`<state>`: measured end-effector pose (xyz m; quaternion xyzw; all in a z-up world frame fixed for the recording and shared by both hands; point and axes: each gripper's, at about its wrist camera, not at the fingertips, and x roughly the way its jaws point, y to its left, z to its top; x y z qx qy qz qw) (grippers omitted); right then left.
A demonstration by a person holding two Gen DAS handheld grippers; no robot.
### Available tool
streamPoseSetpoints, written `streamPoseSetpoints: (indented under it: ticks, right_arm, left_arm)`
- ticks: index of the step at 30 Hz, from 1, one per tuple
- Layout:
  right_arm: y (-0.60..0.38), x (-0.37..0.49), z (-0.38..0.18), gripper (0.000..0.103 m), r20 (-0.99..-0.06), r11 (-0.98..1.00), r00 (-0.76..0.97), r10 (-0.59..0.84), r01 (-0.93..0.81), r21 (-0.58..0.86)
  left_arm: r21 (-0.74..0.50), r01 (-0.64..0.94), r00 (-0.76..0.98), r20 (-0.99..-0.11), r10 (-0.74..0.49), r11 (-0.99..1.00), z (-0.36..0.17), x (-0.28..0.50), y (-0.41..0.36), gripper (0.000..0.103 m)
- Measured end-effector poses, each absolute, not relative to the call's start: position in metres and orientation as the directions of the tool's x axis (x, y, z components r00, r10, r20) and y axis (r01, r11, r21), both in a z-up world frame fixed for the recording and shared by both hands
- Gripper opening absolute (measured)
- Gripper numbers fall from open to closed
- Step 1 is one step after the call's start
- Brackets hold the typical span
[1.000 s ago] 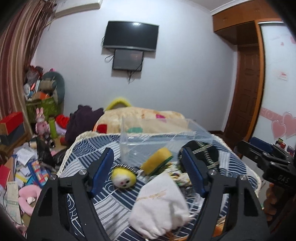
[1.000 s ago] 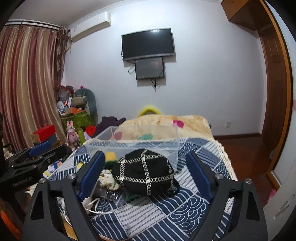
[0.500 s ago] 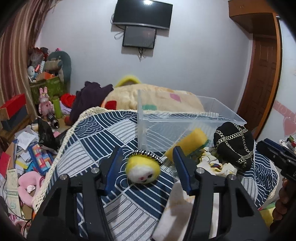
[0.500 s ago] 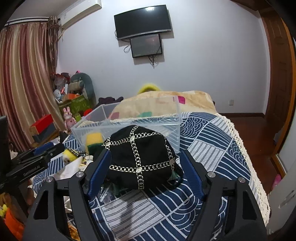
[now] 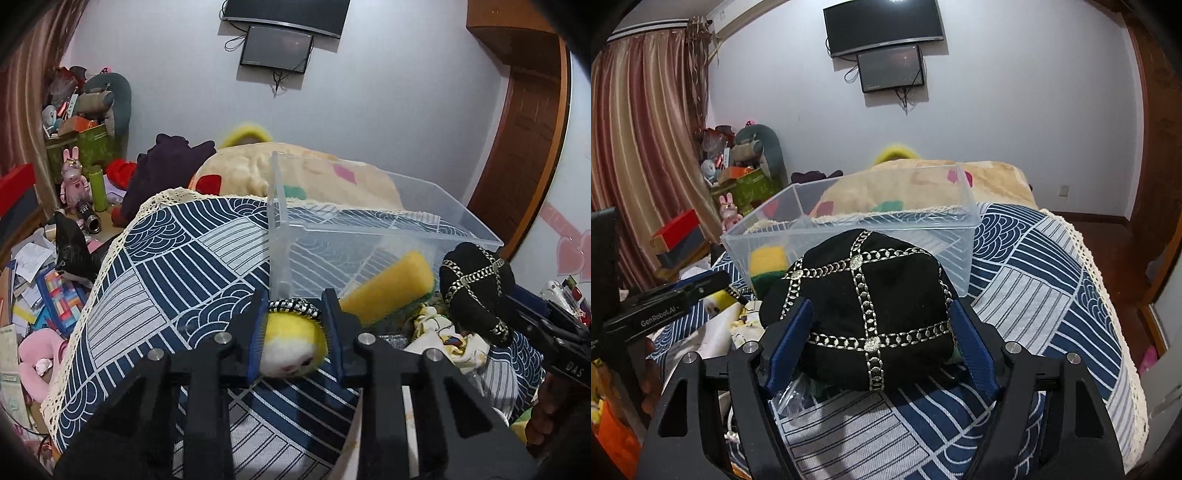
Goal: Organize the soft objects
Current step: 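Grasp the black chain-trimmed cap with the right tool while the left tool grasps the chain bracelet, then lower the cap into the clear box with the right tool while the left tool drops the bracelet in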
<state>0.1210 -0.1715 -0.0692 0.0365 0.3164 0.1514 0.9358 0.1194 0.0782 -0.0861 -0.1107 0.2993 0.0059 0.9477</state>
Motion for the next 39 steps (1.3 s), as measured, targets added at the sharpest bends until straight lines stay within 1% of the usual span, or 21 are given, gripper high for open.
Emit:
streamPoseSetpoints:
  ticks: [4, 5, 6, 8, 14, 17, 22, 36, 39]
  right_arm:
    - [-0.171, 0.124, -0.071, 0.073, -0.588, 0.95, 0.746, 0.312, -0.264, 0.168]
    - [-0.171, 0.124, -0.071, 0.065, -0.589, 0.95, 0.746, 0.312, -0.265, 0.167]
    - [-0.171, 0.123, -0.072, 0.059, -0.592, 0.952, 0.746, 0.305, -0.263, 0.159]
    - [-0.171, 0.124, -0.073, 0.041, -0.602, 0.951, 0.738, 0.305, -0.265, 0.158]
    - [-0.172, 0.12, -0.073, 0.023, -0.59, 0.948, 0.742, 0.317, -0.271, 0.168]
    - [-0.171, 0.117, -0.07, 0.017, -0.576, 0.945, 0.75, 0.326, -0.279, 0.17]
    - [-0.172, 0.107, -0.058, 0.013, -0.539, 0.944, 0.775, 0.33, -0.288, 0.163]
    - [-0.182, 0.092, -0.018, 0.013, -0.422, 0.95, 0.851, 0.314, -0.278, 0.145]
    - [-0.184, 0.096, -0.01, 0.013, -0.401, 0.951, 0.863, 0.307, -0.274, 0.141]
  left_arm:
    - [-0.182, -0.069, 0.825, -0.564, -0.046, 0.981, -0.086, 0.116, 0.074, 0.026]
    - [-0.173, -0.069, 0.827, -0.561, -0.04, 0.983, -0.086, 0.115, 0.072, 0.025]
    - [-0.169, -0.069, 0.83, -0.556, -0.038, 0.983, -0.085, 0.113, 0.071, 0.025]
    - [-0.175, -0.056, 0.832, -0.552, -0.051, 0.983, -0.083, 0.11, 0.07, 0.023]
    - [-0.163, -0.042, 0.848, -0.528, -0.051, 0.986, -0.074, 0.1, 0.065, 0.018]
    - [-0.157, -0.042, 0.856, -0.516, -0.045, 0.987, -0.069, 0.096, 0.062, 0.017]
    - [-0.16, -0.036, 0.873, -0.485, -0.047, 0.987, -0.059, 0.087, 0.061, 0.017]
    - [-0.191, -0.011, 0.911, -0.407, -0.069, 0.982, -0.021, 0.078, 0.064, 0.017]
    - [-0.179, -0.005, 0.923, -0.378, -0.064, 0.984, -0.01, 0.078, 0.063, 0.017]
